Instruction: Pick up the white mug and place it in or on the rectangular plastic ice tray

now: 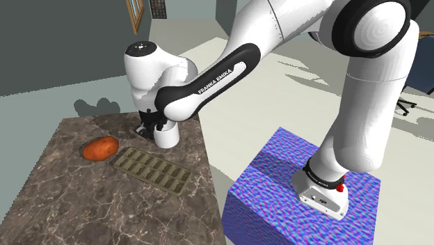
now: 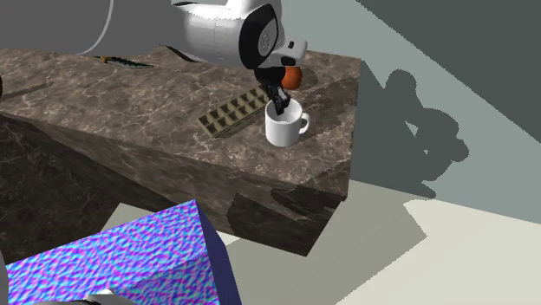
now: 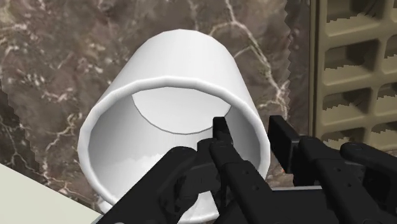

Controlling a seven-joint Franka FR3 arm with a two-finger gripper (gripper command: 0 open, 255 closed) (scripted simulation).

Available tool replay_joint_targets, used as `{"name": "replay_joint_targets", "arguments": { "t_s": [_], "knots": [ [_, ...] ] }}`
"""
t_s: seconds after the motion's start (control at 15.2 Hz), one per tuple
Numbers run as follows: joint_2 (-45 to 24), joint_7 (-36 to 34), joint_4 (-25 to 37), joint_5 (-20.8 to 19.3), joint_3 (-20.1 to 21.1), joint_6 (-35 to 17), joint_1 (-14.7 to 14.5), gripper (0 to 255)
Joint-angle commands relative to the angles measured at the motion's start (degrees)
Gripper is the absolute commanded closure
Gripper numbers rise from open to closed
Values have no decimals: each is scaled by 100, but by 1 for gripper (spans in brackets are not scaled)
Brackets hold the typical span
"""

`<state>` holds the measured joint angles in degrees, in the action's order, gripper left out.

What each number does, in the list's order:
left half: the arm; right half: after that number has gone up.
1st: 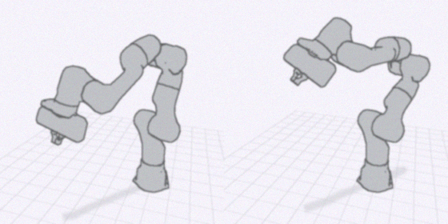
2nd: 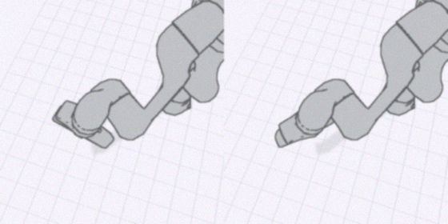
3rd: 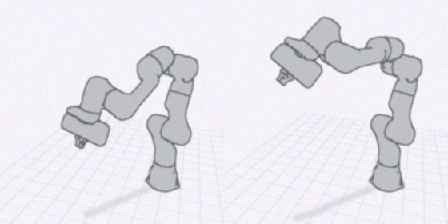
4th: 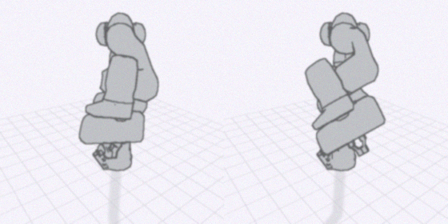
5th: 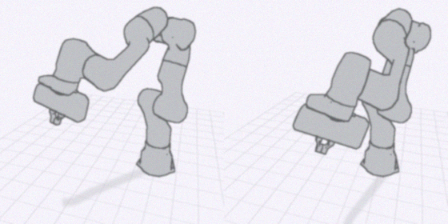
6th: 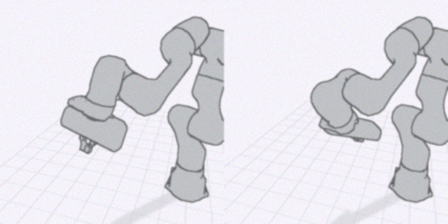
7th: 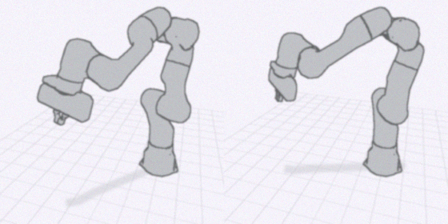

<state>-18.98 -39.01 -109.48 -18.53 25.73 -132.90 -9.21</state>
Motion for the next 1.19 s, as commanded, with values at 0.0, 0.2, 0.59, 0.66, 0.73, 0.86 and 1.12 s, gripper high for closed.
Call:
{"name": "replay_joint_targets", "arguments": {
  "t_s": [0.0, 0.2, 0.59, 0.66, 0.73, 0.86, 1.12],
  "knots": [
    [0, 0, 0, 0, 0, 0, 0, 255],
    [0, 0, 0, 0, 0, 0, 0, 255],
    [81, 53, 51, 67, 29, 120, 19, 255],
    [120, 80, 79, 100, 42, 181, 29, 255],
    [159, 105, 108, 132, 55, 243, 37, 255],
    [233, 156, 170, 195, 79, 368, 53, 255],
    [369, 250, 311, 309, 120, 623, 79, 255]
  ]
}}
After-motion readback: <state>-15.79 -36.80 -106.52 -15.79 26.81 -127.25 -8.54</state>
